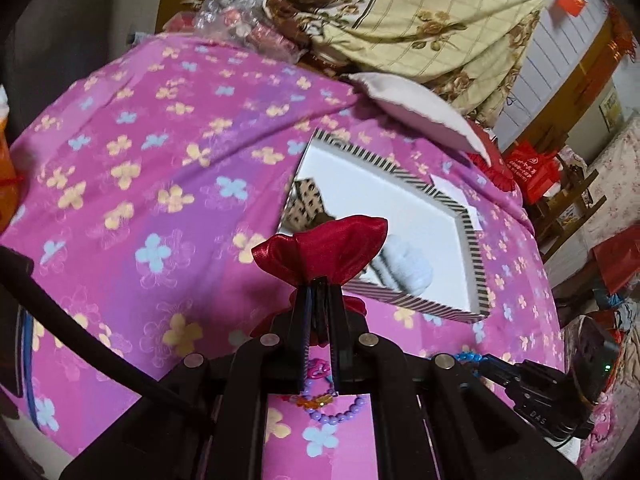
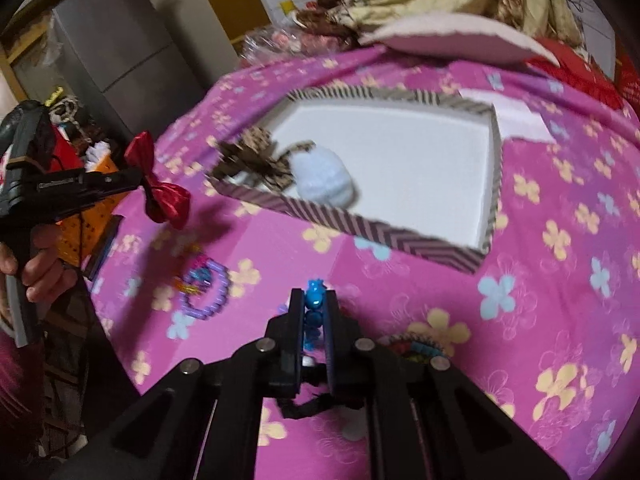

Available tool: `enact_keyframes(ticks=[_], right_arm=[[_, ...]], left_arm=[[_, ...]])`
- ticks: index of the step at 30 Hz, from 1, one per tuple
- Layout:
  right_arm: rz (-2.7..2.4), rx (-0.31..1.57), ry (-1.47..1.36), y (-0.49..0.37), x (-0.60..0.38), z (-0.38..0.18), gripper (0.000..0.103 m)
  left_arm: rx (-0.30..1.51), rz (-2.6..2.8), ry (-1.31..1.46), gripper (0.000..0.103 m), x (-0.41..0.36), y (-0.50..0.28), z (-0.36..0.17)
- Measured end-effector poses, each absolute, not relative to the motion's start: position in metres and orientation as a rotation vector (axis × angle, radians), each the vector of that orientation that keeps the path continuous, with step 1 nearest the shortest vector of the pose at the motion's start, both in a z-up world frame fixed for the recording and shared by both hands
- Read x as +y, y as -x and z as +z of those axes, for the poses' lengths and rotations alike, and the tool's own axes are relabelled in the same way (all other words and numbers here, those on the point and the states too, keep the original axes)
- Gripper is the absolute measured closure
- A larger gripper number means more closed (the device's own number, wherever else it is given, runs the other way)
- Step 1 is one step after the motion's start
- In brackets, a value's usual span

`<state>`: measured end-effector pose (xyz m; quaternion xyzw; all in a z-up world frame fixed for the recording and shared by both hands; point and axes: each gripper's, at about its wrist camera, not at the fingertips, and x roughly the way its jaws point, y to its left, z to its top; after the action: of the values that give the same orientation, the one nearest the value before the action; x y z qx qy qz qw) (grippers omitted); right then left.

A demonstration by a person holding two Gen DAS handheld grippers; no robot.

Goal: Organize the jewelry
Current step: 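Lower the red bow into the tray with the left tool while the right tool drops the blue bracelet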

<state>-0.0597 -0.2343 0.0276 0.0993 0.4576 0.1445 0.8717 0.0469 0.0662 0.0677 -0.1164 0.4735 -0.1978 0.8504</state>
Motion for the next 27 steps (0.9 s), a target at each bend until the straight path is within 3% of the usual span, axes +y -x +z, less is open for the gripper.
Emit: enact_keyframes(ticks=[12, 27], right_arm=[[0.304, 0.872, -0.146, 0.038, -0.233, 0.078, 0.094], [0.268, 0.909, -0.086, -0.047, -0.234, 0.07, 0.094]], left_arm=[[0.992, -0.42, 0.197, 0.075, 0.042, -0.055, 0.082], [1.024, -0.392, 0.141, 0.075, -0.021, -0.124, 0.072]])
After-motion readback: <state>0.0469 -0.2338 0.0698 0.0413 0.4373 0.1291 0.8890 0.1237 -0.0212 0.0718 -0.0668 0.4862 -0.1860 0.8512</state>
